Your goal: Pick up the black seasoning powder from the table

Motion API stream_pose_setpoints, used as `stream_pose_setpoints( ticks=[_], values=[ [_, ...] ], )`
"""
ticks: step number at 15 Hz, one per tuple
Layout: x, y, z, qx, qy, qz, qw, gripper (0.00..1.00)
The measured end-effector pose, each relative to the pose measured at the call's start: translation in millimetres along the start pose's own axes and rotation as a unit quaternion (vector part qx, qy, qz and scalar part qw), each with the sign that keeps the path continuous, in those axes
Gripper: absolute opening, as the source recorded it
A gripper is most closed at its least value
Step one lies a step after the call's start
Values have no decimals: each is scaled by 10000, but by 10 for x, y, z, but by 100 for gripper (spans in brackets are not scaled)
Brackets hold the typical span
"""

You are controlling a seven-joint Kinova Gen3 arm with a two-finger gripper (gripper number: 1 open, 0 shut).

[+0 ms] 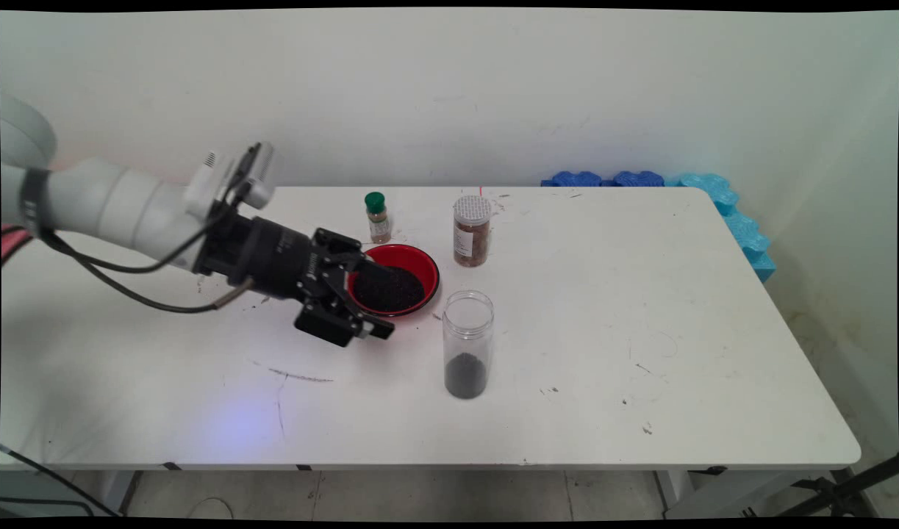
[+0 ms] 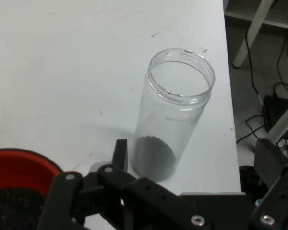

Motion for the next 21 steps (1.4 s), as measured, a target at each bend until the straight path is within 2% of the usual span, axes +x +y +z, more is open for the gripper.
stream_pose_setpoints(
  ticks=[12, 21],
  values=[
    [-79, 13, 656, -31, 52, 3, 10000, 100],
    [-94, 12, 963, 46, 7, 81, 10000, 100]
  ],
)
